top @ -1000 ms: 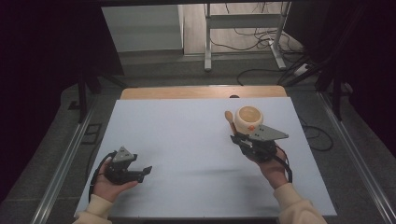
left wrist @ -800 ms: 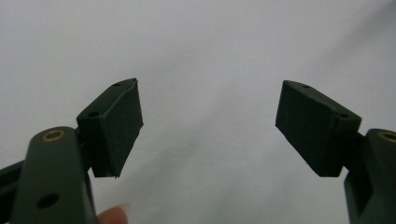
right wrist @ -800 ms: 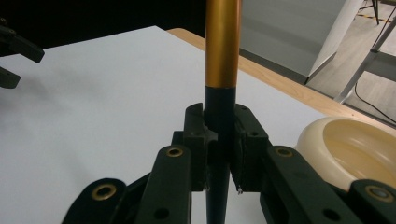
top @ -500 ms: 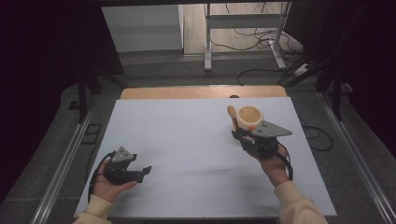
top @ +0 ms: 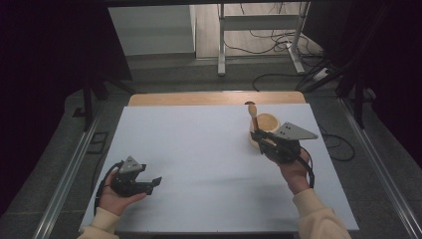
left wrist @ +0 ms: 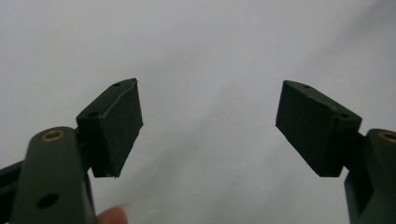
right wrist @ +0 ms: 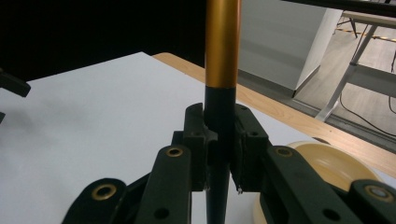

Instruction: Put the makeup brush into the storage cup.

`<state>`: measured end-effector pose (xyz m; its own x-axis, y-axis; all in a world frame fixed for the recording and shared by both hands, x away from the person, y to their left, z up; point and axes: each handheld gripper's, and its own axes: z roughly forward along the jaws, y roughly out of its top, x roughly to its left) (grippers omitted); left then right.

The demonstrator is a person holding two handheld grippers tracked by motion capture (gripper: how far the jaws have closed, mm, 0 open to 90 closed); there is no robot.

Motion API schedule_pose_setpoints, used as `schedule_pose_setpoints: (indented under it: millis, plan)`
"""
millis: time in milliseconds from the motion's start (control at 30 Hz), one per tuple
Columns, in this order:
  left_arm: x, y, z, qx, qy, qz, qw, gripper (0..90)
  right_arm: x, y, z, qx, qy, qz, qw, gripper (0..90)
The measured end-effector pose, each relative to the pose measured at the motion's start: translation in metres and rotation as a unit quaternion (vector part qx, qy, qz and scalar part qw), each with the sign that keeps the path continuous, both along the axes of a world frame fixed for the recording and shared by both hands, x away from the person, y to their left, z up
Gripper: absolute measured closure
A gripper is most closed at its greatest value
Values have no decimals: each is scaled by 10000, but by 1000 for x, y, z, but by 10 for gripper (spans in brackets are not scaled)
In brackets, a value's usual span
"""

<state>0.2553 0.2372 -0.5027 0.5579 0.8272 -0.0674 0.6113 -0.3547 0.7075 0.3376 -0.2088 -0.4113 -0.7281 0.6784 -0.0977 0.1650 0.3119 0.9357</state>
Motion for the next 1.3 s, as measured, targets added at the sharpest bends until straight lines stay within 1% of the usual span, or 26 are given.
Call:
schedule_pose_setpoints:
  millis: [267,400,500,733,833,1300]
  plan:
    - [0,2,0,-1,-10,9,10000,231,7,-2,3,115,-28,-76,9999,786]
    - [0,3,0,-26,-3,42,10000,232,10,-2,3,124,-24,-95,9999,786]
    - [-1,4,0,30,-3,6,10000,232,12,-2,4,144,-40,-107,9998,785]
    - [-2,5,0,34,-12,27,10000,232,18,-5,8,230,-76,-166,9996,785]
    - [-2,5,0,39,-9,29,10000,232,20,-6,8,233,-81,-178,9995,786]
    - [-3,5,0,33,-12,49,10000,232,30,-10,9,422,-116,-229,9988,786]
